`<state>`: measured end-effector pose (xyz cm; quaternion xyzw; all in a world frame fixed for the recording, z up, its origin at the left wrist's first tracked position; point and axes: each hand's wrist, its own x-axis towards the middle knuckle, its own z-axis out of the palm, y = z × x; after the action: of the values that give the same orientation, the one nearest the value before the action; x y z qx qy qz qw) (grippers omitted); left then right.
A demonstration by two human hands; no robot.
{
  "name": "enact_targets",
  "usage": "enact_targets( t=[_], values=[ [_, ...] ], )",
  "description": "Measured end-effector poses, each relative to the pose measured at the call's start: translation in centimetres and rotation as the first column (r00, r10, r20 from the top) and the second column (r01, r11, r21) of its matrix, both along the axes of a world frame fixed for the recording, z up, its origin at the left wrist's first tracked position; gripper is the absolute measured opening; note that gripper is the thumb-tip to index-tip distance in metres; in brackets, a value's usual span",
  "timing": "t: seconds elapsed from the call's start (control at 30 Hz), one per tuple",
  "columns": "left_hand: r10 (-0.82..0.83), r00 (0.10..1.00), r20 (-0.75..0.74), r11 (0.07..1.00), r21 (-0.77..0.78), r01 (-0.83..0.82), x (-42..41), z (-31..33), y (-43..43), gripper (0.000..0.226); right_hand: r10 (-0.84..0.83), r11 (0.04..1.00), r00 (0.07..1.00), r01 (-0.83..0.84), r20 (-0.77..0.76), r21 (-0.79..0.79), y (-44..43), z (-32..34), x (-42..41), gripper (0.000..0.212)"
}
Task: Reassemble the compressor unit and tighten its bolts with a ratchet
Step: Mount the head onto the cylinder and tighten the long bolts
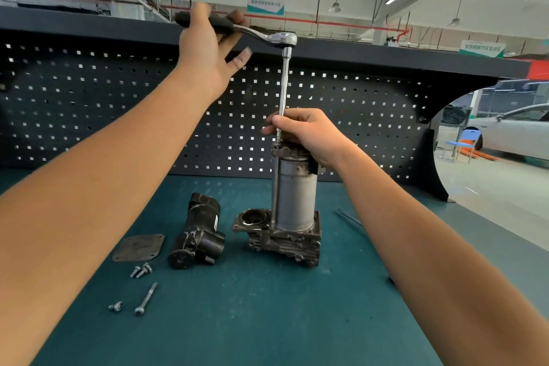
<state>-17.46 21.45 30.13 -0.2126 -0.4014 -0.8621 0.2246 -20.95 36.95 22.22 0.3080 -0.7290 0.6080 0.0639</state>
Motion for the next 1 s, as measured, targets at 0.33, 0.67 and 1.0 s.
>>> enact_targets(
  t=[0.33, 0.67, 1.0],
  values=[
    [0.363, 0.727, -0.583, 0.78, -0.237, -0.58, 3.2, -2.6, 2.4, 0.008, -0.069, 0.998, 0.997, 0.068, -0.03, -0.014, 0.0, -0.3, 0.0, 0.014],
    [0.166, 0.986, 0.005, 0.983, 0.079, -0.166, -1.0, -0.3, 0.5, 0.029, -0.124, 0.989, 0.99, 0.129, -0.07, 0.068, -0.2, -0.1, -0.2, 0.022],
    [0.259, 0.894, -0.365, 0.938, -0.126, -0.323, 0.8, -0.8, 2.2, 0.014, -0.076, 0.997, 0.995, 0.074, -0.058, -0.034, 0.5, -0.4, -0.2, 0.014]
  ],
)
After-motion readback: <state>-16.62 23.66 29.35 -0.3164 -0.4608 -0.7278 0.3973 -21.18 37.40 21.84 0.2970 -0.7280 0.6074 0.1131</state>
